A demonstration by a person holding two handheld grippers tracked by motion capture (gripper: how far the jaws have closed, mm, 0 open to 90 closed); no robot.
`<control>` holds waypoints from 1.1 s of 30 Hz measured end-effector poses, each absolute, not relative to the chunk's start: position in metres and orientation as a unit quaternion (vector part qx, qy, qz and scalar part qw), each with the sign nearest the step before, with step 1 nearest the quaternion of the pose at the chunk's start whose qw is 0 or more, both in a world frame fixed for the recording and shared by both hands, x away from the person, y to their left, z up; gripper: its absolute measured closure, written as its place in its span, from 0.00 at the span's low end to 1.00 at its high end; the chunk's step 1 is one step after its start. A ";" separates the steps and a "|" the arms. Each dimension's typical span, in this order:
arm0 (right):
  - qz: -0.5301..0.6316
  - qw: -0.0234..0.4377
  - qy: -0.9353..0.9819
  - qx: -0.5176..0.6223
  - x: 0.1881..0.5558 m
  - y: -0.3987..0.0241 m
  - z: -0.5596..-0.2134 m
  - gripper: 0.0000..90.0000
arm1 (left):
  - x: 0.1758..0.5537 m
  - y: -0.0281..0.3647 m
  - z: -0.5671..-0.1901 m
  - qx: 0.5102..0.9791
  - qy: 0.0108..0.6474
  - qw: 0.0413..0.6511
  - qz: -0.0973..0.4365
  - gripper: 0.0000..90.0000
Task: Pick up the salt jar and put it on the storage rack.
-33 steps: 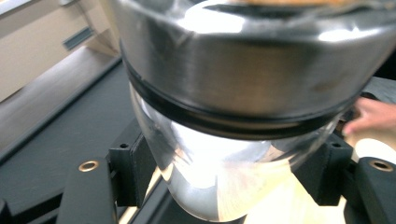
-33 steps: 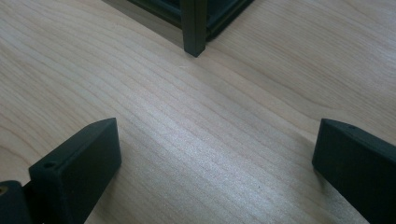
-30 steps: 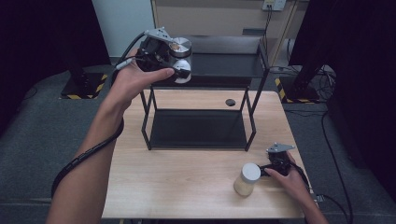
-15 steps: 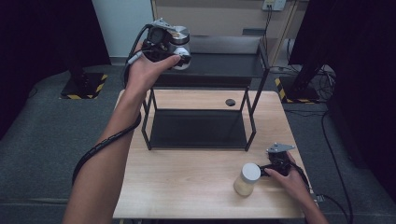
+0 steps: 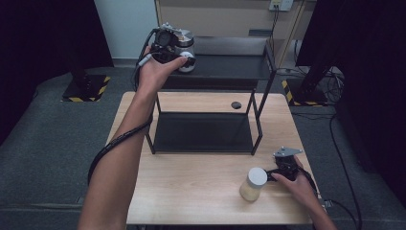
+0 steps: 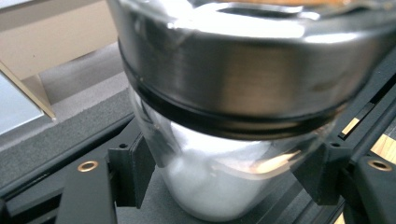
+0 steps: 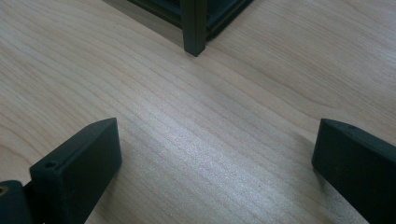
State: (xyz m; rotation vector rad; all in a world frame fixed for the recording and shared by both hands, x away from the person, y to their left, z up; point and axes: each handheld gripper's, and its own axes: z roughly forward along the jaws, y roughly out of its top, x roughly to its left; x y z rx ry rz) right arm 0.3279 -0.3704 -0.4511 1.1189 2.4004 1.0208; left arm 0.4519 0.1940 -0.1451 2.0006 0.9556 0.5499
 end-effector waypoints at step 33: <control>0.355 0.152 0.835 0.391 0.327 -0.370 -0.451 0.02 | 0.391 0.219 -0.133 0.781 0.357 0.446 0.254 0.09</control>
